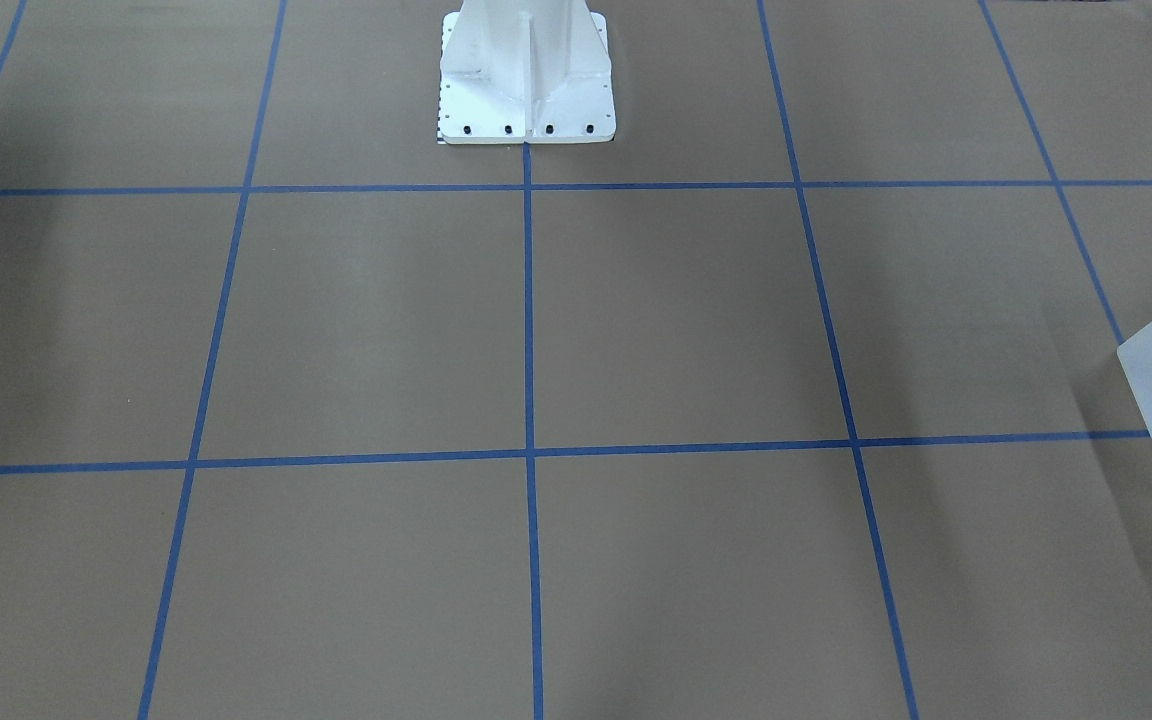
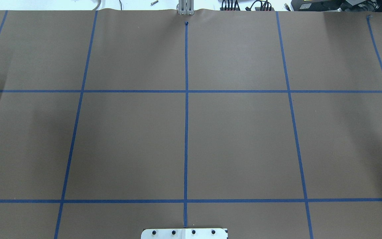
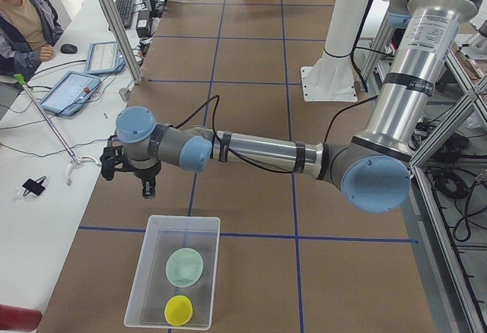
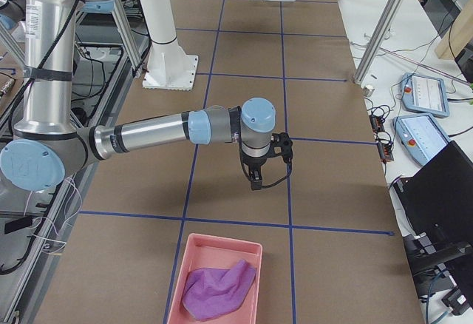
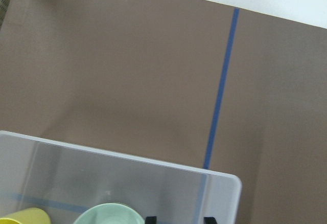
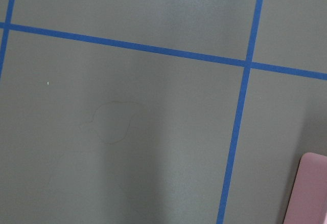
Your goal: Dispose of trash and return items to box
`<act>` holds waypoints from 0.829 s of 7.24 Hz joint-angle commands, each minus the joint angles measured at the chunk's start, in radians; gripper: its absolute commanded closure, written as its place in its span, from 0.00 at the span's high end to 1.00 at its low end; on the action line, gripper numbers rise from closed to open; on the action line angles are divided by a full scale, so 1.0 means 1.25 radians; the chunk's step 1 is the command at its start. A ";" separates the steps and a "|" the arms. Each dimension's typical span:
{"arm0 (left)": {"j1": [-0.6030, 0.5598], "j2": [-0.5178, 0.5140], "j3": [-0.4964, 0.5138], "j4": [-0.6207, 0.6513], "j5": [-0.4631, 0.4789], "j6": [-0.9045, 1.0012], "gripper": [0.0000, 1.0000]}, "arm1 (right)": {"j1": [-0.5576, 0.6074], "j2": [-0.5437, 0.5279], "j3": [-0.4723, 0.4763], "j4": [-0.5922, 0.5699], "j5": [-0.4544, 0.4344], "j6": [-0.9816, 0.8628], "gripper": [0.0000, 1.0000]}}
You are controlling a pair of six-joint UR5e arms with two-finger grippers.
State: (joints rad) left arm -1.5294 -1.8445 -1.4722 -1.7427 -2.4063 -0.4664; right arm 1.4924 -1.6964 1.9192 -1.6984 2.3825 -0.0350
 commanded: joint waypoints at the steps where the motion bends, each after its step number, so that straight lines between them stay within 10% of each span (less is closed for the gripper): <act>1: 0.101 0.056 -0.129 0.009 0.006 -0.009 0.99 | 0.009 -0.004 -0.028 -0.001 -0.009 -0.004 1.00; 6: 0.115 0.312 -0.297 0.012 0.040 0.164 0.99 | 0.039 -0.015 -0.048 -0.001 -0.043 -0.006 1.00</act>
State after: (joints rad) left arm -1.3715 -1.5227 -1.8252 -1.7312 -2.3805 -0.3814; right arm 1.5398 -1.7098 1.8620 -1.6988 2.3470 -0.0424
